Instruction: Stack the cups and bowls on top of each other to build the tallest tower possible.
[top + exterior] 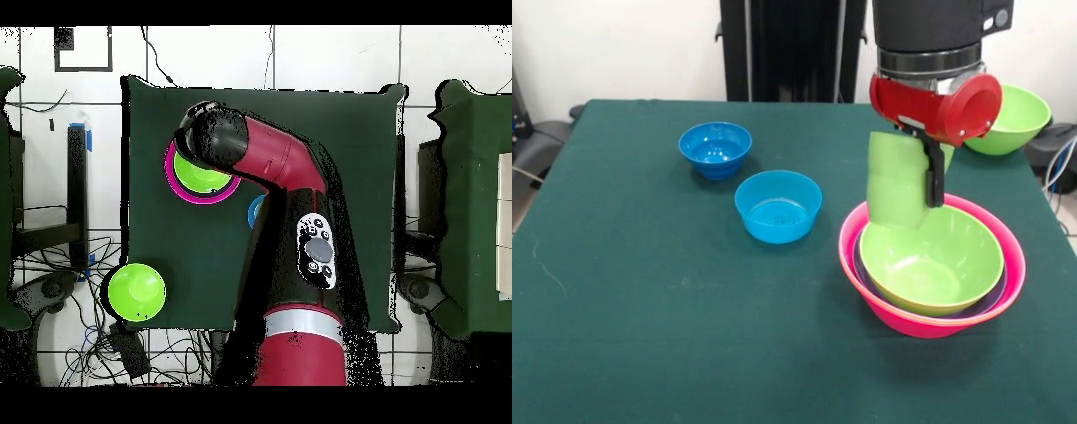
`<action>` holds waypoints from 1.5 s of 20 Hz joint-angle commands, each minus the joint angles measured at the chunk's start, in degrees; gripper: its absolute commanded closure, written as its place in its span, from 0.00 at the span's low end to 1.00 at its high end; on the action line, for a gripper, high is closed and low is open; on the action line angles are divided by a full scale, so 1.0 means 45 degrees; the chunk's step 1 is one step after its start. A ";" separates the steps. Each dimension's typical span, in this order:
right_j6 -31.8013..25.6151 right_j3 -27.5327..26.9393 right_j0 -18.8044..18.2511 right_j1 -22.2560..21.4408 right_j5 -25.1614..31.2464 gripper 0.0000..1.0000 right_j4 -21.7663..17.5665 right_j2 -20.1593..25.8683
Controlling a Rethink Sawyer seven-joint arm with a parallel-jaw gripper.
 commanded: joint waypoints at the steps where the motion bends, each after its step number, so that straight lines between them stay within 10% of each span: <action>1: 0.2224 0.1793 0.0002 0.0573 -0.1321 1.00 0.0754 0.0982; 18: 0.2217 0.2137 0.0315 0.0561 -0.1157 1.00 0.2118 0.1158; 30: -0.0210 0.1708 -0.0755 0.0545 0.0226 1.00 0.0890 0.0879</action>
